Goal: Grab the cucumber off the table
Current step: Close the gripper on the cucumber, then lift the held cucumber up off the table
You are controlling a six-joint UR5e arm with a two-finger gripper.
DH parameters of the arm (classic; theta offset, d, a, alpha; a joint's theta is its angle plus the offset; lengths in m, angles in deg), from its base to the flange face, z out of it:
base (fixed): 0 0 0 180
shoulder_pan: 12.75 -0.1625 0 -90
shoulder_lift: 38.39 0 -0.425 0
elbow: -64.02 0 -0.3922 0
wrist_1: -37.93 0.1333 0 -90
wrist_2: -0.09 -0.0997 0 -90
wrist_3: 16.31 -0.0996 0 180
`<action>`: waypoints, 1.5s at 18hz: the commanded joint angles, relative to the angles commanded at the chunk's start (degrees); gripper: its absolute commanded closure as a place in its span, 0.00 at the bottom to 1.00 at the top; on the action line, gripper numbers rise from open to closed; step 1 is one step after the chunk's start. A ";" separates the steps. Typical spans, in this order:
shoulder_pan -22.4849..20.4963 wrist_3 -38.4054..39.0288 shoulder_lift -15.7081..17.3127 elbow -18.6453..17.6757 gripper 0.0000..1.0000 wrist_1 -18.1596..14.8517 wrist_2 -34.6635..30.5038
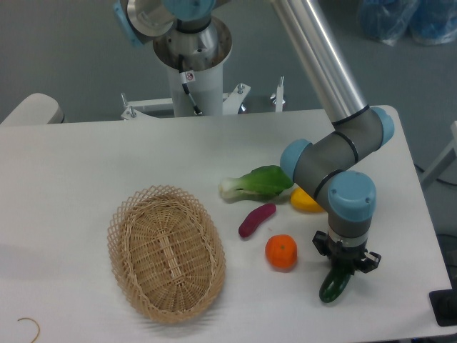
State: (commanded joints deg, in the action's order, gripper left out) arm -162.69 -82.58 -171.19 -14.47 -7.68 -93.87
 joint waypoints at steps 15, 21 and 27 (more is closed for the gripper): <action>1.58 -7.45 18.63 0.09 0.62 -19.94 3.60; -2.28 -18.35 20.30 1.93 0.62 -24.34 3.78; -4.04 -22.76 20.30 2.81 0.62 -25.66 3.78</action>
State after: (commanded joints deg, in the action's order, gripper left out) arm -166.74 -105.34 -150.89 -11.66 -33.35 -90.09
